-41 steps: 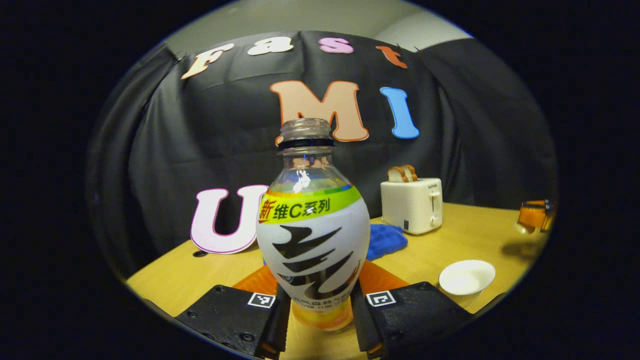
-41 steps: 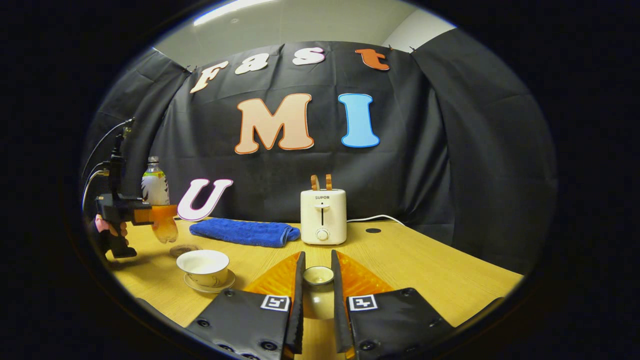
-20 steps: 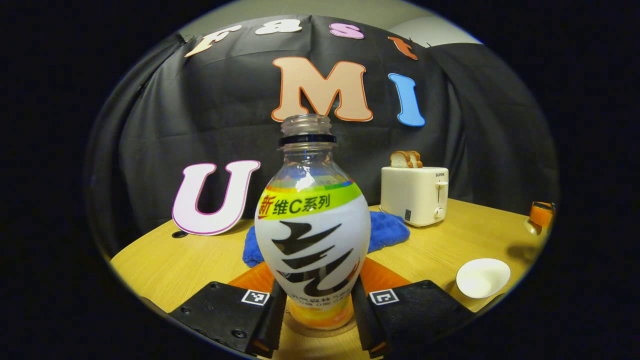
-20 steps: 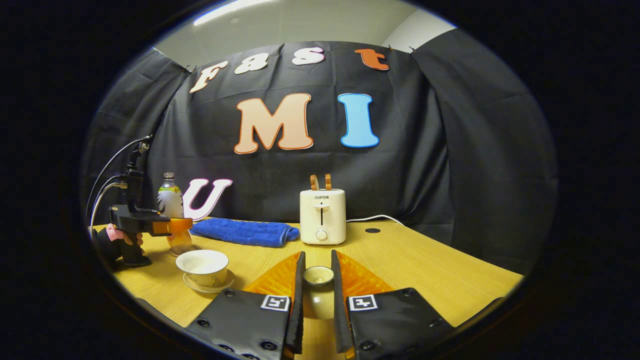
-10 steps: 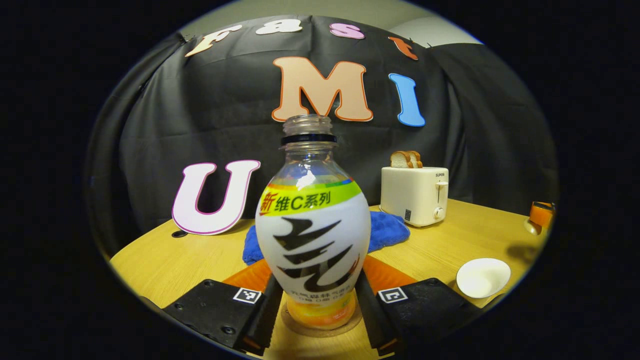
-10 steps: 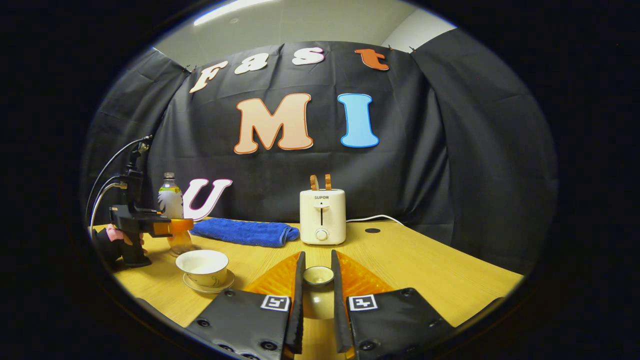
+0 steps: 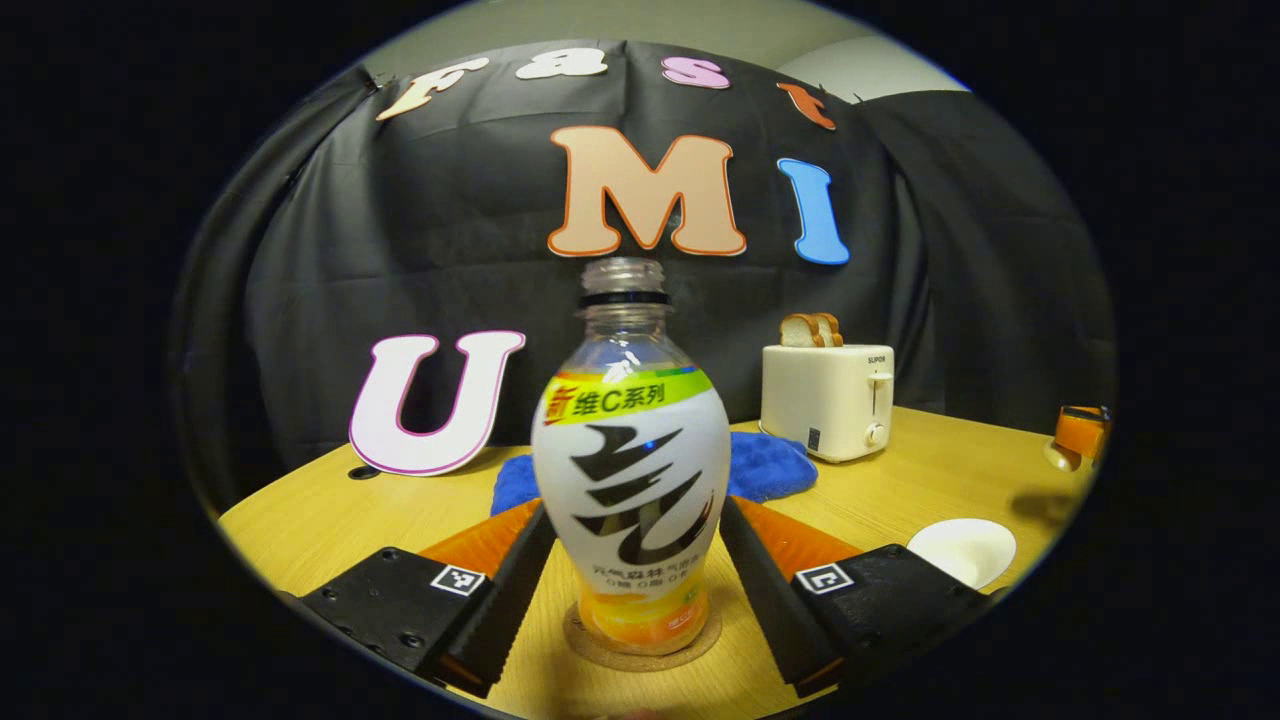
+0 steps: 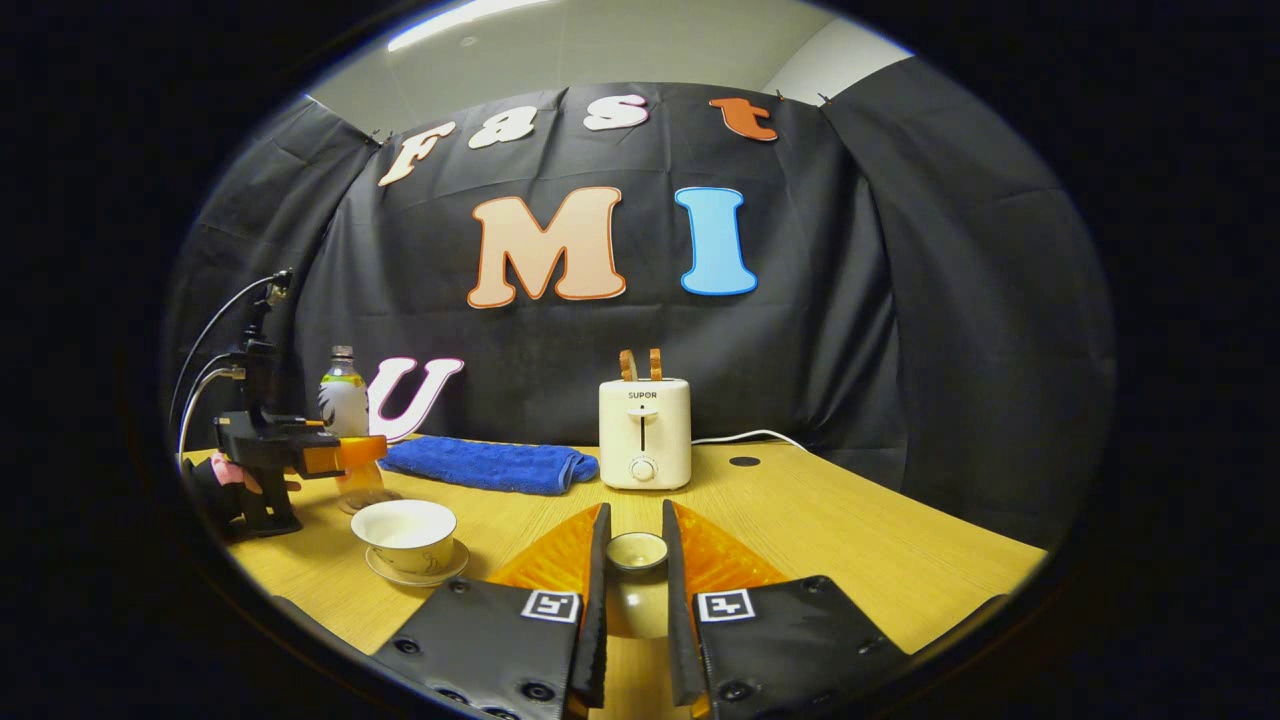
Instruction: Open the teacup lid with one hand, grasp the water bottle and pour water into the teacup with the other hand; after pouring, place the water bottle on the coaster and then close the teacup lid.
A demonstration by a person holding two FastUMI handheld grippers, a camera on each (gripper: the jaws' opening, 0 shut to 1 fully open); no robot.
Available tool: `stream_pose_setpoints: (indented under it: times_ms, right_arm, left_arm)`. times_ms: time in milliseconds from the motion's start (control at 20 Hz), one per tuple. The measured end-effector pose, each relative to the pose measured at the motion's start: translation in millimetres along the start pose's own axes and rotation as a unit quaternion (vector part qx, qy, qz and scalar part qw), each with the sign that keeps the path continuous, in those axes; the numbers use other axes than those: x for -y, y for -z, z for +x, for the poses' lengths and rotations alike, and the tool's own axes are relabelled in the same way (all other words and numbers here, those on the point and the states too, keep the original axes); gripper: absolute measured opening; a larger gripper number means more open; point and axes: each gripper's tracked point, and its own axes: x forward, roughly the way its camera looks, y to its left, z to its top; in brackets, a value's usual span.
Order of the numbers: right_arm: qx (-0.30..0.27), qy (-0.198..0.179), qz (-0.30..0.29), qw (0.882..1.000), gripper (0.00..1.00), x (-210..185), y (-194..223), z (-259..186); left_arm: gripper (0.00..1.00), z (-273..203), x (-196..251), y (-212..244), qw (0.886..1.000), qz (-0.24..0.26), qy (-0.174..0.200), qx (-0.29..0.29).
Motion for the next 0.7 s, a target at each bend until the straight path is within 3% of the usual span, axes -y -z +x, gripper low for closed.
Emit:
stream_pose_setpoints:
  times_ms: [400, 700]
  right_arm:
    - [0.002, -0.002, 0.000, 1.000, 0.29, -3, 0, 0]
    - [-0.001, -0.050, 0.002, 0.999, 0.30, -34, 2, 5]
  left_arm:
    - [0.98, -35, -4, -7, 0.999, -0.008, -0.022, 0.024]
    - [0.97, -88, -19, -8, 0.997, -0.006, -0.067, 0.025]
